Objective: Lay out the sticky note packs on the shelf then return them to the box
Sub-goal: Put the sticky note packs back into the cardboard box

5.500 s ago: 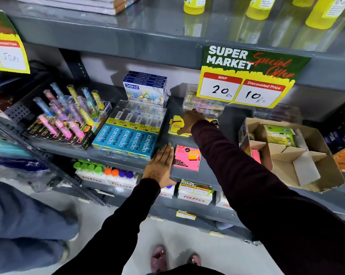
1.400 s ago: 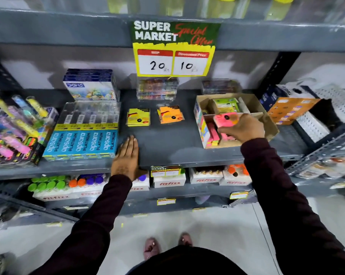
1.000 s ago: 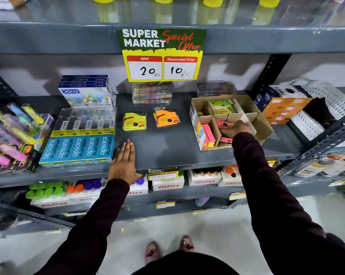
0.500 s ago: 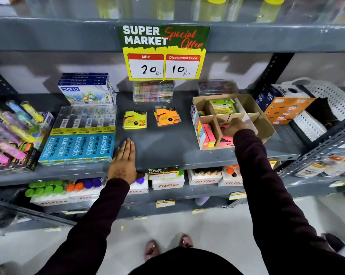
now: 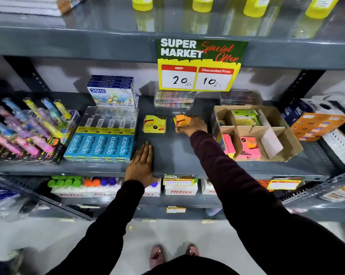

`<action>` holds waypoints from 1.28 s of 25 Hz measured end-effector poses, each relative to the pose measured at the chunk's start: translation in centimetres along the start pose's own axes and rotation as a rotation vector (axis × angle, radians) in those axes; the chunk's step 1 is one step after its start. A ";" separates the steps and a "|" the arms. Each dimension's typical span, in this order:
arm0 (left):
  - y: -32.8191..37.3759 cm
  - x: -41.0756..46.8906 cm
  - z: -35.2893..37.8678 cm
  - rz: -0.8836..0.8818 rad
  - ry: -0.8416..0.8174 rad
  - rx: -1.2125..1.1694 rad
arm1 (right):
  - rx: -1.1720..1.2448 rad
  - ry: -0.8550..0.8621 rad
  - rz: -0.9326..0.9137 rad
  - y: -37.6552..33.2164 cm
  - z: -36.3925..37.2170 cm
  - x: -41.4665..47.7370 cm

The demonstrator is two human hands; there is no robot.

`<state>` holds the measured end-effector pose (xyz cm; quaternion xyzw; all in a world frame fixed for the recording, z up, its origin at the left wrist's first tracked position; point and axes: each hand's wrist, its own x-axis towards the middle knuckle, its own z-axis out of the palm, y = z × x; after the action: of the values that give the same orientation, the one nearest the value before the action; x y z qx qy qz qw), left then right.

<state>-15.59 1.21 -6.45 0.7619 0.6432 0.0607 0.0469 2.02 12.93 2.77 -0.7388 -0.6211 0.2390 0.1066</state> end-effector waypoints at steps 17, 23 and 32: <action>0.0 -0.1 0.5 -0.003 0.003 0.041 | -0.002 0.314 -0.019 5.1 -6.1 -5.7; -0.1 0.1 1.0 -0.041 0.013 0.102 | 0.041 0.435 0.155 15.0 -9.1 -7.6; 0.2 0.0 0.7 -0.047 0.007 0.126 | 0.107 0.094 0.179 19.5 -4.4 -4.1</action>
<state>-15.34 1.16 -7.16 0.7479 0.6635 0.0216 -0.0022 20.60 5.54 -1.45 -0.7950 -0.5333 0.2453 0.1530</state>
